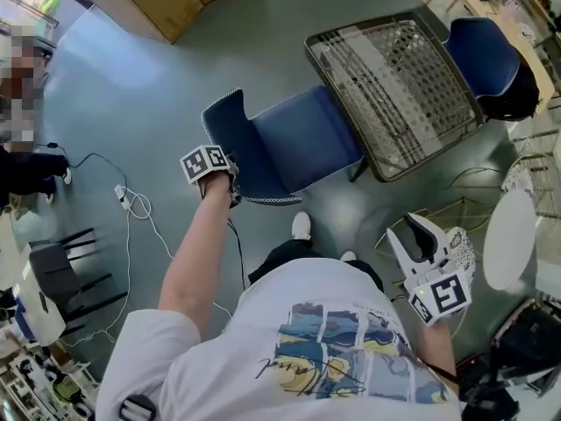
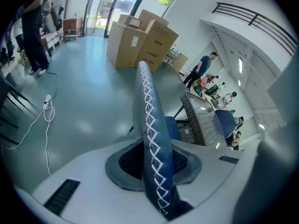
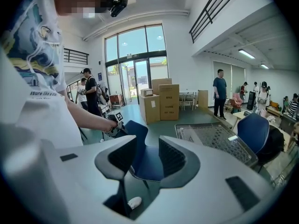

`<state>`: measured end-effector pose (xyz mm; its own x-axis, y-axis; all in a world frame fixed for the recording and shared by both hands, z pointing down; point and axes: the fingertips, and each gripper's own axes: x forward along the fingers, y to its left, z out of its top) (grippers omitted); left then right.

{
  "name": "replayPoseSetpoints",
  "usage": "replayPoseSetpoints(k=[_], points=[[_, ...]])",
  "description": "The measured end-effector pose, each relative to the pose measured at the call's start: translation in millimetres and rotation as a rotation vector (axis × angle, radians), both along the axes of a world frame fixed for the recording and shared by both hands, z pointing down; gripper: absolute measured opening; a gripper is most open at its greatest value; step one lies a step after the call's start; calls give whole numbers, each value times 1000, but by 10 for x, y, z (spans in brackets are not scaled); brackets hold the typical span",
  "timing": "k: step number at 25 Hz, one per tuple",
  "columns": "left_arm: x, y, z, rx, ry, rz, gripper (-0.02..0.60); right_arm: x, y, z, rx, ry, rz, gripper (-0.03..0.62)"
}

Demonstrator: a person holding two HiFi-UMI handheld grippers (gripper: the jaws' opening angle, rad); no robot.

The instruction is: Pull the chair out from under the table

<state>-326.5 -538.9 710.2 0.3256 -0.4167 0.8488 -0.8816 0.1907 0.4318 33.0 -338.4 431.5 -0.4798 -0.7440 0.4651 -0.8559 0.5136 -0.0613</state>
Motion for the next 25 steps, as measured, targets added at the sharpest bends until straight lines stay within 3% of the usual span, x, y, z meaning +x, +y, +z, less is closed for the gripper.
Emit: replayPoseSetpoints(k=[4, 13, 20, 25], points=[[-226, 125, -26, -4, 15, -55, 84, 30, 4, -4, -9, 8, -14, 150], [-1051, 559, -90, -26, -36, -69, 83, -39, -137, -5, -23, 15, -85, 149], [-1849, 947, -78, -31, -76, -107, 81, -361, -146, 50, -37, 27, -175, 150], [-2227, 1172, -68, -33, -109, -129, 81, -494, -131, 94, -42, 41, -229, 150]])
